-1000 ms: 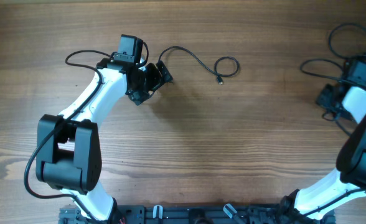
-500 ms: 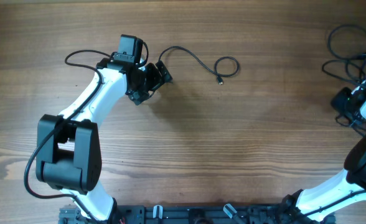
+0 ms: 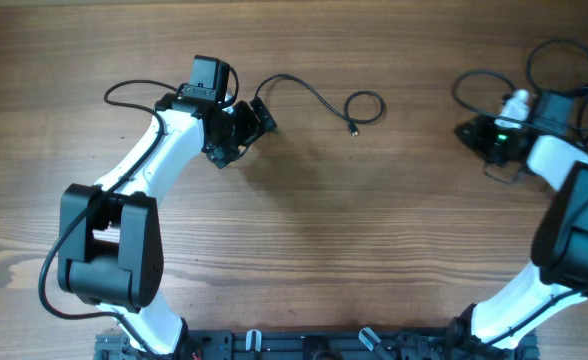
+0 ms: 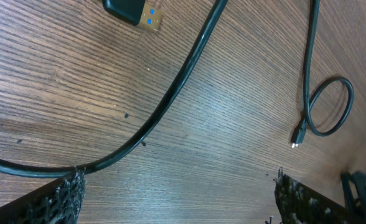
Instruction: Untangle cables
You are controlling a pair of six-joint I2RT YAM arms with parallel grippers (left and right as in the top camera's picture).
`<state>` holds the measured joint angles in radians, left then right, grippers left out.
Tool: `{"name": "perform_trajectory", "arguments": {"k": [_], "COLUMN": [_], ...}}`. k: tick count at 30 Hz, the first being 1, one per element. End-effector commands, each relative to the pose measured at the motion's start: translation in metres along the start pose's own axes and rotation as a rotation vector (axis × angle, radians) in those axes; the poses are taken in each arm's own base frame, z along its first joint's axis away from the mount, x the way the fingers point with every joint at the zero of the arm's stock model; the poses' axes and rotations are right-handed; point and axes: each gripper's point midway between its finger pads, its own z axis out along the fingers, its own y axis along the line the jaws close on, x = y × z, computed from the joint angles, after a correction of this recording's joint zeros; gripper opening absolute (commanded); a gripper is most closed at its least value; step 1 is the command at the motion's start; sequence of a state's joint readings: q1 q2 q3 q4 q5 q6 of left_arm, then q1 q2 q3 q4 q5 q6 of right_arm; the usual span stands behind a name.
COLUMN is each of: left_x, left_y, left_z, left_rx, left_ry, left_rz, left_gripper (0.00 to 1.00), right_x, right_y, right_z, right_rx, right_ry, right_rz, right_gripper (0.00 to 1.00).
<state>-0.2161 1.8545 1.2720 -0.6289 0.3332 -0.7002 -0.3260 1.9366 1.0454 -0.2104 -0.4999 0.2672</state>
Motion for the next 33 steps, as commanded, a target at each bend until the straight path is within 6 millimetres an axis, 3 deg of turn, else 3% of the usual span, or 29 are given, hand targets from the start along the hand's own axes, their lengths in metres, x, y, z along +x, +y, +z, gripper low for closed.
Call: {"name": "perform_trajectory", "arguments": {"k": [1,10,13,18,25,30,33], "left_x": [-0.005,-0.006,-0.006,-0.006,-0.006,-0.006,-0.006], "left_y": [-0.006,-0.006,-0.006,-0.006,-0.006,-0.006,-0.006], "left_z": [-0.008,-0.009,-0.009,-0.009,-0.009,-0.009,-0.009], "left_rx": [0.009,0.009,0.009,0.009,0.009,0.009,0.009], "left_ry": [-0.033,-0.04,-0.039,-0.039,-0.039,-0.039,-0.039], "left_rz": [0.028,0.03,0.03,0.03,0.03,0.029,0.029], "left_gripper": [1.0,1.0,1.0,1.0,1.0,1.0,1.0], "right_x": [0.03,0.038,0.036,0.038,0.066,0.072,0.075], "right_y": [0.033,0.131,0.15,0.137,0.153,0.152,0.149], "right_z": [0.03,0.057,0.061,0.073,0.096,0.102,0.103], "right_rx": [-0.047,-0.202,-0.216,-0.039,-0.049,-0.029,-0.02], "right_ry": [0.075,0.015,-0.026,-0.112,-0.079,-0.078,-0.068], "right_rz": [0.043,-0.038,-0.019,-0.025,-0.061,-0.067,-0.064], "right_gripper": [0.4,0.44,0.43,0.45,0.45,0.39,0.27]}}
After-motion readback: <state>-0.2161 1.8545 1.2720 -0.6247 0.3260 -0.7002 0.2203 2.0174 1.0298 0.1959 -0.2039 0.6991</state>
